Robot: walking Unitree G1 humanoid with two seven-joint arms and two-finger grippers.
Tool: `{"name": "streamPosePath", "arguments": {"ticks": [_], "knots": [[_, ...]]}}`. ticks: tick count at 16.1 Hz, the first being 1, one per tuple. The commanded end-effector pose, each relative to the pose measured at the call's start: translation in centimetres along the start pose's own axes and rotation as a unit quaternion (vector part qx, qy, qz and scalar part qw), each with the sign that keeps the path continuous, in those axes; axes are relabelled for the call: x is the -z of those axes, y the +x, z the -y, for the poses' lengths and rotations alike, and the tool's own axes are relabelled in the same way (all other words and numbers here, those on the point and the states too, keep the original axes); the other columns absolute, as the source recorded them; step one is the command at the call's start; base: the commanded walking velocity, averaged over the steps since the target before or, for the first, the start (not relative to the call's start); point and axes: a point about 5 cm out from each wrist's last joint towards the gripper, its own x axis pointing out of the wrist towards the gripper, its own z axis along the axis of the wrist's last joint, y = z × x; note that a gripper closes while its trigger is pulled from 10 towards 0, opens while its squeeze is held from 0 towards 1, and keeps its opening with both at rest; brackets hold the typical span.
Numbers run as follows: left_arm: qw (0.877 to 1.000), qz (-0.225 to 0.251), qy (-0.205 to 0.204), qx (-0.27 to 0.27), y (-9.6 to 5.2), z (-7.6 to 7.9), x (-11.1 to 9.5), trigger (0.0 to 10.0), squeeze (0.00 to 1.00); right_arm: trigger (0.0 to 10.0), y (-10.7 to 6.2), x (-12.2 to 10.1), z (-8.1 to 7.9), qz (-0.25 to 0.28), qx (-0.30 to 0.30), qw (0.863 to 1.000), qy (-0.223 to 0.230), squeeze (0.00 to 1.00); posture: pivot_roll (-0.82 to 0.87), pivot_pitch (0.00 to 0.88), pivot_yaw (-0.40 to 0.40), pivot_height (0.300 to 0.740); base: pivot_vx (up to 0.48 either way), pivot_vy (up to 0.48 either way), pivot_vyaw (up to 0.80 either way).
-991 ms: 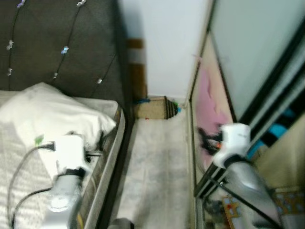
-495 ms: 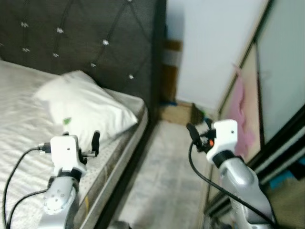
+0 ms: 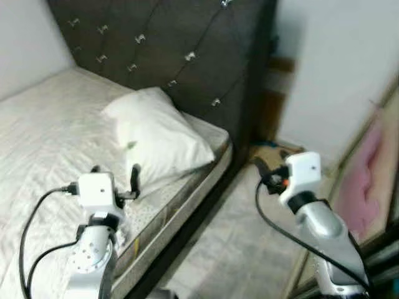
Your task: Clean up the room
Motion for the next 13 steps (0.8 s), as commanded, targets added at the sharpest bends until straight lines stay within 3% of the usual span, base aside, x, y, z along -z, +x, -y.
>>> {"name": "streamPosePath", "arguments": {"ticks": [1, 3, 4, 5, 8, 9, 10, 11, 13], "knots": [[1.0, -0.006, 0.008, -0.01, 0.0, -0.7, 0.16, 10.0, 0.0, 10.0, 0.56, -0.5, -0.64, 0.013, -0.009, 1.0, 0.003, 0.0, -0.02, 0.0, -0.005, 0.74, 0.0, 0.0, 0.8], [1.0, -0.002, -0.015, -0.005, -0.09, -0.56, 0.12, 10.0, 0.0, 10.0, 0.46, -0.39, -0.75, 0.014, -0.013, 1.0, 0.003, 0.05, -0.02, 0.0, -0.008, 0.74, 0.0, 0.0, 0.8], [0.999, 0.003, -0.033, 0.005, -0.14, -0.43, 0.03, 10.0, 0.47, 10.0, 0.43, -0.39, -0.78, 0.015, -0.014, 1.0, 0.005, 0.51, -0.02, 0.0, -0.008, 0.74, 0.0, 0.0, 0.8], [0.999, 0.003, -0.035, 0.005, -0.18, -0.43, -0.02, 10.0, 1.0, 10.0, 0.41, -0.39, -0.79, 0.016, -0.014, 1.0, 0.006, 1.0, -0.02, 0.0, -0.006, 0.74, 0.0, 0.0, 0.79], [1.0, -0.008, -0.012, -0.011, -0.13, -0.68, 0.13, 10.0, 1.0, 10.0, 0.39, -0.22, -0.72, 0.014, -0.007, 1.0, 0.005, 1.0, -0.02, 0.0, -0.003, 0.74, 0.0, 0.0, 0.79], [1.0, -0.006, -0.013, 0.003, -0.05, -0.55, 0.09, 10.0, 0.02, 10.0, 0.4, -0.25, -0.79, 0.015, -0.008, 1.0, 0.002, 1.0, -0.02, 0.0, -0.001, 0.74, 0.0, 0.0, 0.79], [1.0, -0.004, -0.016, 0.012, -0.02, -0.39, 0.02, 10.0, 0.0, 10.0, 0.41, -0.26, -0.84, 0.015, -0.01, 1.0, -0.001, 1.0, -0.02, 0.0, -0.001, 0.74, 0.0, 0.0, 0.79], [1.0, -0.004, -0.018, 0.014, -0.02, -0.29, 0.0, 10.0, 0.0, 10.0, 0.42, -0.26, -0.88, 0.016, -0.012, 1.0, -0.003, 0.86, -0.02, 0.0, -0.001, 0.74, 0.0, 0.0, 0.79], [1.0, -0.005, -0.018, 0.014, -0.03, -0.27, -0.04, 10.0, 0.0, 10.0, 0.42, -0.26, -0.93, 0.015, -0.014, 1.0, -0.002, 0.69, -0.03, 0.0, -0.002, 0.74, 0.0, 0.0, 0.79]]}}
